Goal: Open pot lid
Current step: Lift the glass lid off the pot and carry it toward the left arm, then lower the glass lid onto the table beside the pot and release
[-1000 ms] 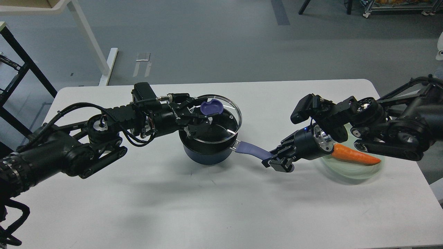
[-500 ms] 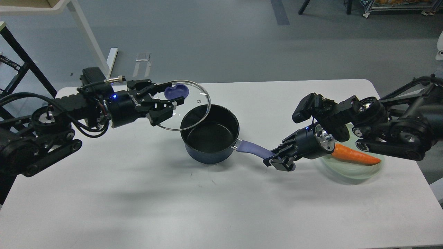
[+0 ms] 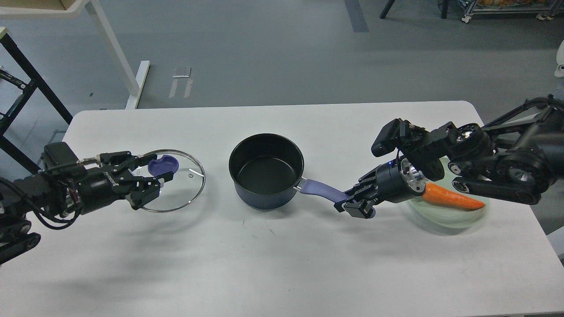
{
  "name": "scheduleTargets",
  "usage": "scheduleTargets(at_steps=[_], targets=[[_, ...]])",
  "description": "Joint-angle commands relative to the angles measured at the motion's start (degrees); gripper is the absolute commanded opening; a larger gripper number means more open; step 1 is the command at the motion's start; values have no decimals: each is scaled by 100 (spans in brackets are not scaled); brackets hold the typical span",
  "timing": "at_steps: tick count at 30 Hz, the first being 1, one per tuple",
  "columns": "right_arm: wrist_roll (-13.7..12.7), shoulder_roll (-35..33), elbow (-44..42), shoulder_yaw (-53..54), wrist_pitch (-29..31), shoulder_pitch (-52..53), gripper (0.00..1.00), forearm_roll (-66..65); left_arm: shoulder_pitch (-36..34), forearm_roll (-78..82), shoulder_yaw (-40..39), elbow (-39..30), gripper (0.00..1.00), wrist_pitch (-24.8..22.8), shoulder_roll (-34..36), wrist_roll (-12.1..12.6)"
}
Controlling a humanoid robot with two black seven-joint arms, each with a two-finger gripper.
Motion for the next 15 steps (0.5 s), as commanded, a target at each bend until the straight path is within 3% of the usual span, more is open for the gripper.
scheduleTargets(at_steps=[1,9,13,15], targets=[[-1,-4,0,-2,0,1,34,2,286,-51,110,311,35,265,-21,0],[-1,-13,8,-2,0,1,34,2,542,-78,146,645,38,367,-39,0],[-1,-13,8,-2,0,1,34,2,542,-113,163,795,51,367,-197,0],[-1,-13,8,-2,0,1,34,2,542,-122,163,804,63,367,-215,0]])
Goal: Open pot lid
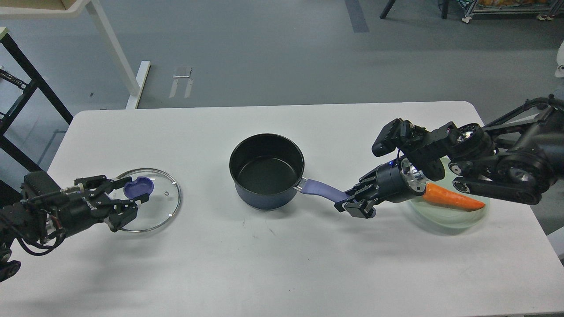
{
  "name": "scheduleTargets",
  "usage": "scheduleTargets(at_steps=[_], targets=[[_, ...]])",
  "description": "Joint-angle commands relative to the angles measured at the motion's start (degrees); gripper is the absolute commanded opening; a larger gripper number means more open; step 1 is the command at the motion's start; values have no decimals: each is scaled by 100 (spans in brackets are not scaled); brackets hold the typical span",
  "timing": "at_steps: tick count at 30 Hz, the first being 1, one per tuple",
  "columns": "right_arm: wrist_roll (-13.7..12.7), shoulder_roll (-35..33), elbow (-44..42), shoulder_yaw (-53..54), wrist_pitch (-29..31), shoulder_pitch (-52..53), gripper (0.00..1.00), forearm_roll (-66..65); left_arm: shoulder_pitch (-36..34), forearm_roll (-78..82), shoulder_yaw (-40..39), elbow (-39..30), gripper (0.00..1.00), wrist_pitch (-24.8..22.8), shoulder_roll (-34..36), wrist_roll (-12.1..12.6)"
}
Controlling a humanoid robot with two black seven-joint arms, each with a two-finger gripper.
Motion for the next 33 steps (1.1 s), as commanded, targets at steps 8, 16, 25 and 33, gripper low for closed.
scheduleTargets(at_steps=[8,16,25,33], targets=[[0,3,0,0,0,1,34,0,-31,-180,-3,19,89,-5,-48,1],[0,3,0,0,0,1,35,0,-189,-1136,-108,-402,95,-167,189,1],[0,3,9,0,0,62,52,0,-1208,-4424,-108,-878,97,-1978,506,1],[0,-322,228,26,26,290,99,97,-1745,-6049,-214,-869,98,-3111,515,1]])
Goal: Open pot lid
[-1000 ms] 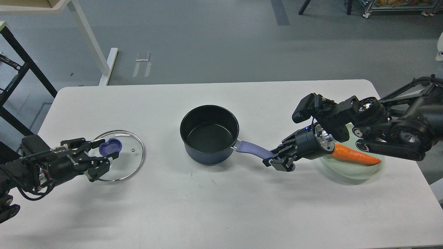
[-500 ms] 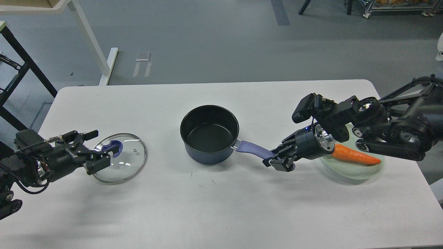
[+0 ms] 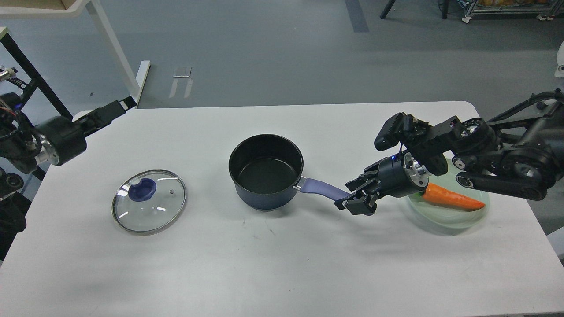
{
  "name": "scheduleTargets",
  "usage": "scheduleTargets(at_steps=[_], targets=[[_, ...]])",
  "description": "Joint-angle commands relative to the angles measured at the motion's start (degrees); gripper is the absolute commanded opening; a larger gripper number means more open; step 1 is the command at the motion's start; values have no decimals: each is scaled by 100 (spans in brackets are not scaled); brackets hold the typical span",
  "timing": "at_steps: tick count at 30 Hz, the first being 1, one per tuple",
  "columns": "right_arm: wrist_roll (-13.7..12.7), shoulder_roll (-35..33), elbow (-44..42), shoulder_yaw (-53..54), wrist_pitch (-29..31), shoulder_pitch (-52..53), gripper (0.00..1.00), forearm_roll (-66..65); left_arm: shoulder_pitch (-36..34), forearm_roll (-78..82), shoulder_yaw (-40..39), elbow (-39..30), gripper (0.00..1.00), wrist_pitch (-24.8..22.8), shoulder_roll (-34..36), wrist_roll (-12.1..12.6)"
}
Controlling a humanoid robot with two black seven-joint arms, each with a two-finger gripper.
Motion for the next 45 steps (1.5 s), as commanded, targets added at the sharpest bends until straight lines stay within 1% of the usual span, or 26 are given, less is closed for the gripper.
scheduleTargets(at_steps=[1,2,4,6,9,13,15,18,20,24,26,29,34,37,39,45], targets=[[0,-325,256,30,25,199,99,116,-161,-962,-84,9,99,-742,8,-2],[0,-509,353,39,25,348,99,177,-161,-1260,-145,18,99,-944,8,-2],[0,-826,511,100,34,559,99,396,-152,-1858,-312,35,99,-1156,0,-2],[0,-1151,661,319,25,621,99,835,-143,-2500,-444,35,99,-1227,-44,-2],[0,-1749,784,898,7,517,99,1897,-134,-3405,-454,35,99,-1236,-79,-2],[0,-2329,723,1461,-28,34,99,3514,-64,-4084,-480,97,99,-1228,-351,-2],[0,-2628,705,1909,-89,-326,99,4410,76,-4356,-471,158,99,-1236,-510,-2],[0,-2796,688,2489,-160,-924,99,5667,366,-4708,-541,158,99,-1280,-703,-2],[0,-2857,626,2797,-168,-1266,100,6485,533,-4823,-760,184,99,-1394,-826,-2],[0,-2797,547,3132,-160,-1847,99,8032,981,-4972,-1383,518,99,-1955,-1265,-2],[0,-2656,530,3263,-160,-2137,100,8508,1165,-5069,-1683,659,99,-2211,-1459,-2],[0,-2323,162,3780,-116,-2716,100,8773,1333,-5323,-2000,1001,99,-2466,-1705,222],[0,-1401,-655,4985,-2,-3955,100,8800,1333,-5649,-2281,1537,99,-2660,-2092,451],[0,-987,-1034,5338,384,-4212,100,8800,1325,-5649,-2334,1669,99,-2809,-2197,653],[0,-819,-1193,5374,587,-4230,100,8774,1316,-5614,-2370,1784,99,-2810,-2268,715],[0,-582,-1228,5610,596,-4353,100,8774,1316,-5526,-2414,1819,99,-2757,-2268,680]])
